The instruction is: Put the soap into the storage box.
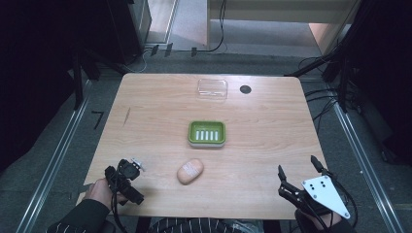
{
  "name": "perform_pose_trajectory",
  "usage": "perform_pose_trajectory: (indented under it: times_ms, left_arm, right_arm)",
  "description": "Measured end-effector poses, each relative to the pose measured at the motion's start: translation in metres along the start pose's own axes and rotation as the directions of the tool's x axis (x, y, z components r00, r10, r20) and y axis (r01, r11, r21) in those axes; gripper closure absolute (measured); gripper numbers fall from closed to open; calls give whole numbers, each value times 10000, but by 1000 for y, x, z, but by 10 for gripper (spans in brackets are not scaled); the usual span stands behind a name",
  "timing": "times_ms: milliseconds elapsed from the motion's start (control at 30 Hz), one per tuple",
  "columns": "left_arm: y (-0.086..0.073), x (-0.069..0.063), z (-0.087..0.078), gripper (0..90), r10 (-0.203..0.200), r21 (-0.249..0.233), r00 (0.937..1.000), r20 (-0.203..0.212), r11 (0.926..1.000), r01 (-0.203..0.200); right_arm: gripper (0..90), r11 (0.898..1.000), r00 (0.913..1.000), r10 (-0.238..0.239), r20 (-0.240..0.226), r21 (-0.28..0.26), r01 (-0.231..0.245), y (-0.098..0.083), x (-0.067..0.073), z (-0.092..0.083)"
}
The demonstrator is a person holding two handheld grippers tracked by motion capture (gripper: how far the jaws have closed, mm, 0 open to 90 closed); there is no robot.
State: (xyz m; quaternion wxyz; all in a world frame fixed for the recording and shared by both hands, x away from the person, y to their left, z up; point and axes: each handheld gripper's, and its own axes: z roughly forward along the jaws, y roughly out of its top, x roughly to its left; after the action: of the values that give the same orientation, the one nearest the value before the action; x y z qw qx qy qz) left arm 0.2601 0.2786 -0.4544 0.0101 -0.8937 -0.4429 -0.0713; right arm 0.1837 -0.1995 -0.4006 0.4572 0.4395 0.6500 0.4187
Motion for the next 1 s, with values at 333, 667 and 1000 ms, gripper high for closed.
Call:
perform_pose_trajectory:
  times_ms: [333, 667, 1000]
  left_arm:
    - [2, 0, -1, 9, -113, -137, 9999, 119, 9998, 114]
    - [6, -4, -9, 9, -557, -649, 9981, 268, 9962, 574]
    - [14, -12, -14, 9, -74, -880, 9997, 217, 9961, 93]
  right_arm:
    - [134, 10000, 10000, 70, 39, 1, -70, 0, -1, 0]
    - [134, 10000, 9999, 91, -92, -28, -91, -1, -2, 3]
    - [134, 10000, 9999, -69, -76, -35, 68, 1, 2, 2]
